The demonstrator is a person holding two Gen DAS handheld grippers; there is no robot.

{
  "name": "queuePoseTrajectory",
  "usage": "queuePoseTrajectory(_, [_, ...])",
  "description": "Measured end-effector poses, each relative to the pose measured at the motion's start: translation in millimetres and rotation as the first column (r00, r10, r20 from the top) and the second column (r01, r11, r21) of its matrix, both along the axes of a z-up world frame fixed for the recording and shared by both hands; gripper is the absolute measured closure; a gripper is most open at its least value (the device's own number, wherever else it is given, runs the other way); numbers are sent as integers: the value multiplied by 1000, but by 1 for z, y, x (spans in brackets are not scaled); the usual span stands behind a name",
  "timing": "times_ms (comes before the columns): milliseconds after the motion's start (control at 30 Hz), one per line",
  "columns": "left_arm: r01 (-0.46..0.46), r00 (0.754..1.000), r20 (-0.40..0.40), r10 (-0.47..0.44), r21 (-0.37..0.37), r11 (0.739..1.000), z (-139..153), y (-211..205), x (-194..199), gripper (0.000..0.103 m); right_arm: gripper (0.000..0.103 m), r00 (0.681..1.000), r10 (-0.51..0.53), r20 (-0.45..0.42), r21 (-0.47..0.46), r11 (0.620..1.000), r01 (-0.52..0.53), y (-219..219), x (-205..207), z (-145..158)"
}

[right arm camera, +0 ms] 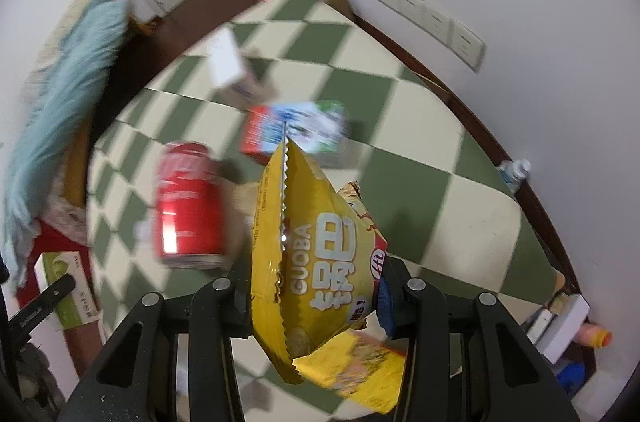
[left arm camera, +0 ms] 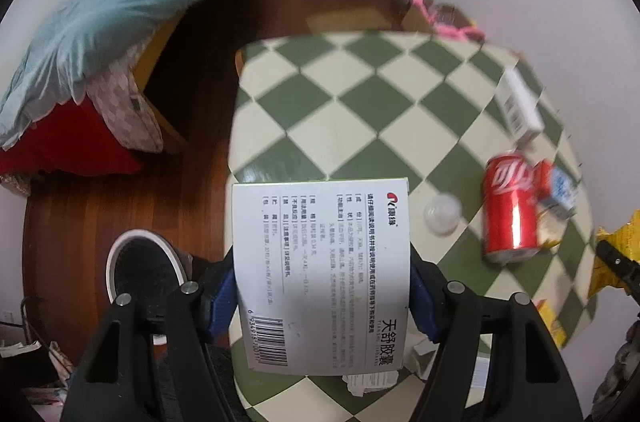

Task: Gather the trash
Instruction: 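Carry both items to the white bin and open both grippers to drop them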

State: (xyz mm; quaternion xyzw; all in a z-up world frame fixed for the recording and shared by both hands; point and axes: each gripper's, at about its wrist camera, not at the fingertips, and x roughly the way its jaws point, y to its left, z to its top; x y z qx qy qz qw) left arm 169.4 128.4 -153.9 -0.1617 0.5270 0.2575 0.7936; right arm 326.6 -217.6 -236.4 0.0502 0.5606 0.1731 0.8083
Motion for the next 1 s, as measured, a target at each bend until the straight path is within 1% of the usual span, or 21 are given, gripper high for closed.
queuePoseTrajectory(167, [-10, 996, 87, 8, 17, 1000, 43, 20, -18, 35, 58, 994, 87, 65, 75, 993, -92, 41, -16, 48])
queuePoseTrajectory(267, [-35, 992, 124, 32, 20, 999, 59, 40, -38, 35, 58, 984, 148, 101, 108, 981, -159, 80, -28, 74])
queuePoseTrajectory(400, [-87, 984, 154, 85, 9, 996, 71, 73, -76, 35, 58, 962, 246, 117, 145, 954, -262, 138, -50, 93])
queuePoseTrajectory(500, [-146, 976, 166, 143, 5, 989, 74, 104, -115, 35, 58, 933, 339, 121, 158, 921, -355, 200, -78, 98])
queuePoseTrajectory(567, [-193, 967, 165, 192, -9, 981, 71, 129, -144, 35, 58, 913, 392, 112, 170, 898, -406, 234, -96, 96])
queuePoseTrajectory(600, [-218, 962, 164, 218, -18, 976, 67, 140, -158, 35, 58, 897, 430, 99, 180, 879, -441, 262, -111, 91])
queuePoseTrajectory(700, [-299, 943, 141, 303, -43, 953, 48, 177, -201, 35, 58, 855, 515, 62, 190, 835, -517, 325, -146, 76])
queuePoseTrajectory(800, [-379, 916, 107, 387, -88, 921, 20, 209, -241, 35, 58, 793, 609, 14, 186, 777, -601, 396, -191, 49])
queuePoseTrajectory(900, [-445, 888, 60, 456, -141, 884, -16, 239, -274, 35, 58, 738, 674, -31, 172, 731, -660, 452, -226, 20])
queuePoseTrajectory(933, [-466, 878, 43, 478, -163, 870, -29, 249, -283, 35, 58, 715, 697, -56, 162, 713, -682, 474, -241, 4])
queuePoseTrajectory(1000, [-493, 862, 10, 506, -207, 845, -52, 266, -299, 35, 58, 681, 726, -100, 150, 687, -711, 504, -263, -23])
